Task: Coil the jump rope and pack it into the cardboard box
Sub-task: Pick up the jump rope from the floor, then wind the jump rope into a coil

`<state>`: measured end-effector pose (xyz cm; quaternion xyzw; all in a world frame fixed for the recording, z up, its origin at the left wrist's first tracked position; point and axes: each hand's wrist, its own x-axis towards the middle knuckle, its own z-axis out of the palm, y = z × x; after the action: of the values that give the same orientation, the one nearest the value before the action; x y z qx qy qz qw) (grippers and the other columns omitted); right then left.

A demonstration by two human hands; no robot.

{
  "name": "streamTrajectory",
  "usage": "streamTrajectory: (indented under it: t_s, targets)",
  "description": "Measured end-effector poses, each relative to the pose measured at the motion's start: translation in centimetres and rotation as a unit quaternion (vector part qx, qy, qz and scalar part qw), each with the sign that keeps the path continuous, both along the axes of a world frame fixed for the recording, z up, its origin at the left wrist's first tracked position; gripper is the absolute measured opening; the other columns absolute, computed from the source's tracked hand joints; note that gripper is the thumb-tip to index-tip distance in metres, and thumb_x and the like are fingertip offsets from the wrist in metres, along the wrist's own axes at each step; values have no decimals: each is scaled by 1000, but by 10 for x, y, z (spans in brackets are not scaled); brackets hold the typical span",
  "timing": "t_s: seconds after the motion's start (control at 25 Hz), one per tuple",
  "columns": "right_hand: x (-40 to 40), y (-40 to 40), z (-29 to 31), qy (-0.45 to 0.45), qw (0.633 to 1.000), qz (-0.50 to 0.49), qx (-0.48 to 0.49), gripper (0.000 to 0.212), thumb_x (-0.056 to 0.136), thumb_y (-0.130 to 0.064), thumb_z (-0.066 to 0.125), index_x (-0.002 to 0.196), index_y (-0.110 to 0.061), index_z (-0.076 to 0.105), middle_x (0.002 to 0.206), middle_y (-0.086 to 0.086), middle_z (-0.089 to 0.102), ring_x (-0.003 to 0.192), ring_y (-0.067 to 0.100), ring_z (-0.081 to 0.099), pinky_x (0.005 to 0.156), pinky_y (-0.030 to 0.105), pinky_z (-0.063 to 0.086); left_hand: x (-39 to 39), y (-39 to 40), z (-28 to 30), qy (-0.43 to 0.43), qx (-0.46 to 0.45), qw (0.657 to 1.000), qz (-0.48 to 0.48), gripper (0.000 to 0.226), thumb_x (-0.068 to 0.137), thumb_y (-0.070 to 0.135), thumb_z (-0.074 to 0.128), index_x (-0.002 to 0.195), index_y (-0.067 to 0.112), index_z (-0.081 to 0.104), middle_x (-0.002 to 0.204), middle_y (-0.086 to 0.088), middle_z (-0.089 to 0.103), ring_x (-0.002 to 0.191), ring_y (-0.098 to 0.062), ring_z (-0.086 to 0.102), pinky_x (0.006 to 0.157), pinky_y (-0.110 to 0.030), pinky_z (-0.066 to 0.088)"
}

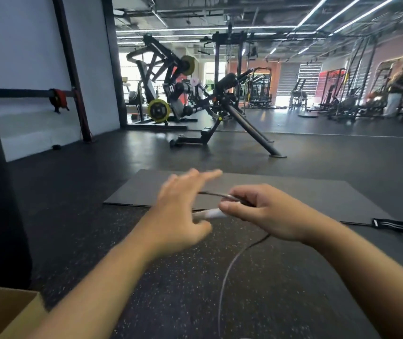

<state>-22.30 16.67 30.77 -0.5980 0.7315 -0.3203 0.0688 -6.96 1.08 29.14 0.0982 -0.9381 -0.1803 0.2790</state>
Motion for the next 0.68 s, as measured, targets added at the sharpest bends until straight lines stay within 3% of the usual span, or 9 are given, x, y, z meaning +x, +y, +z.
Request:
streamTrajectory:
  t_s: [0.04, 0.08, 0.16, 0.28, 0.48, 0.56, 0.68]
  targets:
    - [-3, 1, 10, 12, 1000, 4, 17, 20, 98, -44, 63, 99, -24, 64, 70, -10, 64, 62, 12, 53, 63, 35, 42, -4, 6, 15, -82, -6, 995, -59, 76, 82, 29, 72, 146, 45, 35, 141, 18, 54, 133, -7, 47, 115, -39, 37]
    - [-4, 4, 17, 10, 999, 8, 34, 18, 97, -43, 64, 103, -28, 58, 69, -13, 66, 61, 9, 53, 62, 31, 41, -11, 10, 25, -130, 19, 986, -98, 71, 81, 34, 76, 140, 43, 38, 126, 14, 67, 115, -10, 63, 101, -38, 51]
    - [-6, 8, 26, -10, 999, 27, 43, 25, 96, -42, 66, 106, -27, 48, 69, -11, 67, 61, 8, 50, 62, 28, 39, -26, 16, 42, -134, 66, 982, -113, 57, 80, 37, 81, 125, 32, 48, 96, 6, 76, 80, -14, 73, 73, -38, 60]
    - [-11, 16, 34, -104, 993, 36, -43, 39, 91, -44, 70, 112, -20, 47, 82, 4, 77, 70, 17, 58, 69, 36, 45, -39, 22, 58, -128, 149, 967, -160, 33, 87, 27, 77, 115, 16, 64, 92, -1, 77, 78, -18, 76, 73, -30, 61]
    - [-13, 30, 38, -221, 966, -34, -132, 38, 95, -52, 61, 114, -18, 59, 66, 11, 62, 55, 27, 52, 54, 34, 44, -45, 34, 53, -58, 241, 947, -202, 21, 95, 34, 67, 111, 21, 70, 93, 3, 75, 86, -20, 76, 81, -28, 61]
    - [-20, 37, 35, -220, 967, -56, -117, 48, 92, -58, 58, 109, -14, 61, 63, 11, 61, 49, 25, 50, 51, 32, 43, -49, 37, 53, 28, 366, 907, -204, 22, 95, 27, 66, 113, 14, 68, 91, -3, 69, 81, -20, 73, 84, -36, 62]
    - [-34, 50, 28, -238, 963, -91, -87, 56, 92, -61, 56, 97, -7, 70, 59, 11, 56, 51, 25, 48, 53, 33, 42, -55, 39, 60, 192, 546, 791, -196, 22, 96, 20, 63, 113, 5, 64, 95, -7, 67, 88, -22, 72, 86, -41, 62]
